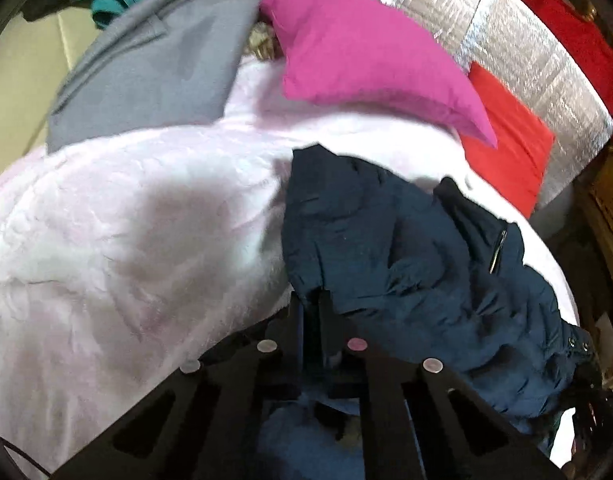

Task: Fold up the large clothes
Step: 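Press the folded jacket flat with both grippers holding the front panel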

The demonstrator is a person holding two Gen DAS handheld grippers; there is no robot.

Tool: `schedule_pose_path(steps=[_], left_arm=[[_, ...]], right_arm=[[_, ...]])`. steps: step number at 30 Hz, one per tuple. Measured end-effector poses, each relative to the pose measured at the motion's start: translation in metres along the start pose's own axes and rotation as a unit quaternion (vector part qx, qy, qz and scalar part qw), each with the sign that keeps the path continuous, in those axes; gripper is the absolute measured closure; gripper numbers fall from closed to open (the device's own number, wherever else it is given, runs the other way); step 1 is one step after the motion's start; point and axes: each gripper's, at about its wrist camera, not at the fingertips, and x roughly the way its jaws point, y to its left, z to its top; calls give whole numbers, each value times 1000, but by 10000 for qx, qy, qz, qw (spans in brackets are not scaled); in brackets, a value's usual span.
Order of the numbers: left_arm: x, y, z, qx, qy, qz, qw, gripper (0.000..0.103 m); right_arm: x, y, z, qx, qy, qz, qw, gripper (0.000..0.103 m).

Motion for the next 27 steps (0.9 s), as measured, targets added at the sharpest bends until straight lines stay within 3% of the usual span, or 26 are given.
schedule_pose_path(steps=[3, 7, 13, 16, 21, 23, 24, 25, 27], left_arm=[[-6, -1, -1, 33, -72, 161, 9998, 97], [-3, -2, -8, 179, 6, 457, 9988, 98], [-8, 0, -13, 460, -45, 919, 9947, 102], [-8, 8, -16, 430, 6, 881, 9952, 102], [-32, -3, -20, 778, -395, 865, 9924, 102], [-43, -8, -21, 850, -598, 839, 9910, 102], [-47, -11, -22, 897, -680, 848, 9900, 102], [-51, -15, -22, 961, -761, 860, 9887, 102], [-57, -21, -23, 1097, -911, 892, 9858, 102]], right_arm=[[7, -4, 0, 59, 184, -42, 9998, 89], [26, -29, -4, 469, 756, -198, 9958, 89], [9, -33, -5, 508, 774, -31, 9957, 89], [3, -31, -6, 472, 782, -43, 9958, 89], [0, -31, -8, 510, 994, -234, 9935, 85], [-2, -34, -8, 663, 1087, -211, 9916, 78], [-3, -35, -8, 741, 1091, -167, 9911, 66], [-4, -37, -8, 803, 1090, -170, 9906, 44], [-4, -37, -9, 902, 991, -140, 9909, 33]])
